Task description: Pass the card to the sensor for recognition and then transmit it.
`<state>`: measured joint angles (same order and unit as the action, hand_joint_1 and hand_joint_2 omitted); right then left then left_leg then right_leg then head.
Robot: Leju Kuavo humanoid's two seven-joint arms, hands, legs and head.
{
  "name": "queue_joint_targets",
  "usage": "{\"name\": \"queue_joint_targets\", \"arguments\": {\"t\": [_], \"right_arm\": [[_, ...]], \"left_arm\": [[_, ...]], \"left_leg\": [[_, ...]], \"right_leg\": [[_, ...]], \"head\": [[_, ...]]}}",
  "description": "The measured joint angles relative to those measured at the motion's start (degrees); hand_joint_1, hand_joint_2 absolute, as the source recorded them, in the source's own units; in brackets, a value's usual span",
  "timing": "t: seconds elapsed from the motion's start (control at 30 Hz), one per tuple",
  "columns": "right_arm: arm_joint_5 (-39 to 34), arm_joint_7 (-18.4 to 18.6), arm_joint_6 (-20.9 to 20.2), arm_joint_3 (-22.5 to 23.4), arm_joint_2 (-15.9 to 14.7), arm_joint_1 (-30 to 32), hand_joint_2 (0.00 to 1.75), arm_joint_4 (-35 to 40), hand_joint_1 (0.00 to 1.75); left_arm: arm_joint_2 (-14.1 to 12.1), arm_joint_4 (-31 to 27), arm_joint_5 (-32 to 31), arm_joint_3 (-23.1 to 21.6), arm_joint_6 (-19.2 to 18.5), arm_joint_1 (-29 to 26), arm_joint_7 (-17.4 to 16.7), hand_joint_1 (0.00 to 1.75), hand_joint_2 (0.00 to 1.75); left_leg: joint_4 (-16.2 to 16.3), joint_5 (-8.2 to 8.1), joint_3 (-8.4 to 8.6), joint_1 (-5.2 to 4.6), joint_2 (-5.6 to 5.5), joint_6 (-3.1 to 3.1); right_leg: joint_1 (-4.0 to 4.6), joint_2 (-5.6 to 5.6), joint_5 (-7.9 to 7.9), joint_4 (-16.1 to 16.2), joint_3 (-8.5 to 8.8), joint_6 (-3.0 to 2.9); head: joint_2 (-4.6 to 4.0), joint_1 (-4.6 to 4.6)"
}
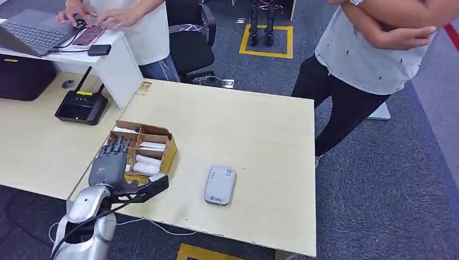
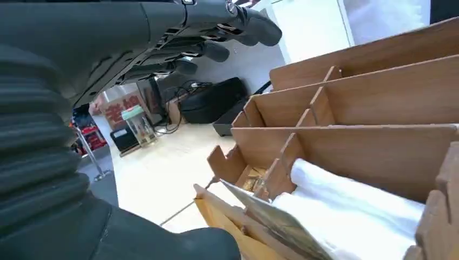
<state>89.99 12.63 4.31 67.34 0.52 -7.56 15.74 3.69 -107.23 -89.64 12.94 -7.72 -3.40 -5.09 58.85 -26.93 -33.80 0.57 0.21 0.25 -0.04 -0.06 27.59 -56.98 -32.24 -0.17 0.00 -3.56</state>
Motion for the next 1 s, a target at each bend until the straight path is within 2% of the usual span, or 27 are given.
{"name": "queue_joint_targets", "arguments": {"t": [0.4,1.0], "right_arm": [[0.00,-0.28,-0.15,-0.28,0.00,0.00,0.00,0.00,0.00],[-0.02,-0.46,-0.15,-1.03,0.00,0.00,0.00,0.00,0.00]], "left_arm": [[1.29,1.31,0.44,0.09,0.22,1.14,1.24,0.00,1.75],[1.60,1.57,1.79,0.09,-0.26,1.21,1.90,0.00,1.75]], "left_leg": [[0.00,0.00,0.00,0.00,0.00,0.00],[0.00,0.00,0.00,0.00,0.00,0.00]], "right_leg": [[0.00,0.00,0.00,0.00,0.00,0.00],[0.00,0.00,0.00,0.00,0.00,0.00]], "head": [[0.00,-0.02],[0.00,0.00]]}}
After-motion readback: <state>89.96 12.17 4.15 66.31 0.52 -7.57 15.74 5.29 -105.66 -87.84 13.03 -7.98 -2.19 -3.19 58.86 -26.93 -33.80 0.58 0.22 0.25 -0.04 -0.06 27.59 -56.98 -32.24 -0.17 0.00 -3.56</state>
